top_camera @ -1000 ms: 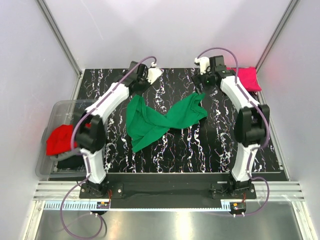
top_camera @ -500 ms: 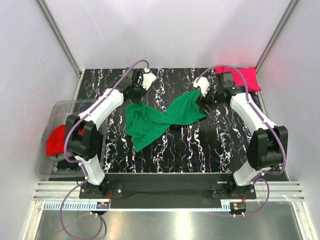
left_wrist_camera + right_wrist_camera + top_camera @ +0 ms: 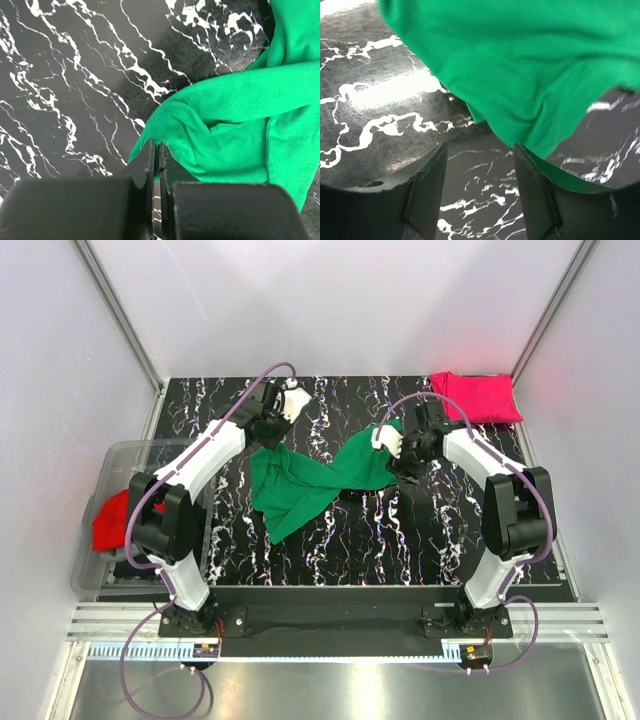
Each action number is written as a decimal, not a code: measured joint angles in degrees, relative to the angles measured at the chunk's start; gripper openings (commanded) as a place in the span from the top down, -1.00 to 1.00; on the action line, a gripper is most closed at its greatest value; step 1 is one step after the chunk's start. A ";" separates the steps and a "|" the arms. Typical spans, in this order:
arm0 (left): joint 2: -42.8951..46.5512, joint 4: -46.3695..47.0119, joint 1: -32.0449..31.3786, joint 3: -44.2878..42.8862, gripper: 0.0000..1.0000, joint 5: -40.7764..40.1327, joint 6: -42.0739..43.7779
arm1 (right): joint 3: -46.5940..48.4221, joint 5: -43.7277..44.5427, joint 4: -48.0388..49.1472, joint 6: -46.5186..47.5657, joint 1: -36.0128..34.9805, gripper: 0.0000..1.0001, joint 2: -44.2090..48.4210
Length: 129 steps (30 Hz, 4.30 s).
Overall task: Fold and stack the t-shirts
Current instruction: Flatten the tshirt out
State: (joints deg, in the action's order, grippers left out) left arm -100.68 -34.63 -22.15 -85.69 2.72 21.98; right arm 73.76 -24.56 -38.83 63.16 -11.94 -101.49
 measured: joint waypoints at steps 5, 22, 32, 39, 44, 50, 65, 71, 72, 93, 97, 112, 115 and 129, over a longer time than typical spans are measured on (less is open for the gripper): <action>0.00 -0.11 0.00 0.26 1.00 -0.37 0.00 | -2.10 0.02 1.07 4.48 -3.06 -0.29 -0.07; 0.00 -0.09 -0.22 0.28 1.00 -1.05 0.00 | -2.19 4.63 7.13 5.95 -4.31 -0.11 -7.13; -0.02 -0.09 -0.85 0.28 1.00 -1.25 0.00 | -1.99 5.64 9.35 4.24 -4.44 -0.08 -7.34; -0.33 -0.07 -1.38 0.28 1.00 -1.31 0.00 | 0.42 6.08 9.66 2.69 -4.46 0.22 -8.87; -0.96 -0.02 -1.64 0.28 1.00 -1.46 0.00 | 1.92 7.10 10.34 1.49 -4.48 0.42 -10.95; -1.09 0.00 -1.75 0.26 1.00 -1.51 0.00 | 1.99 7.91 10.51 1.14 -4.52 0.95 -10.97; 3.32 -0.11 -1.75 0.28 1.00 -1.90 1.62 | 1.77 10.47 4.39 -3.28 -7.67 1.00 17.86; 5.18 0.02 -1.75 -1.44 1.00 -2.23 2.34 | 2.16 11.69 4.48 -2.27 -8.79 1.00 18.21; 4.83 0.04 -1.75 -1.90 1.00 -2.34 2.40 | 2.64 11.96 5.27 -1.92 -8.46 1.00 15.82; 0.00 -0.37 -1.75 -4.20 1.00 -3.43 2.43 | 3.98 7.80 8.50 -2.71 -2.67 -0.07 6.86; 0.02 -0.44 -1.75 -2.95 1.00 -3.58 2.43 | -6.14 0.76 3.87 -2.38 -8.31 0.00 17.14; 0.09 -0.42 -1.75 -1.66 1.00 -4.00 2.40 | -10.84 -4.92 -0.83 -5.18 -11.80 0.03 4.85; 0.09 -0.42 -1.75 -1.51 1.00 -4.22 2.43 | -11.30 -4.96 -0.42 -5.09 -12.66 0.03 4.70; 0.09 -0.42 -1.75 -0.90 1.00 -4.72 2.43 | -16.79 -1.27 4.22 -4.31 -13.27 -0.04 3.93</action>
State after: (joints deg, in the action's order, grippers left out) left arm -100.60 -35.05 -23.90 -86.59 -2.00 24.40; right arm 56.97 -25.82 -34.61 58.85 -25.21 -97.56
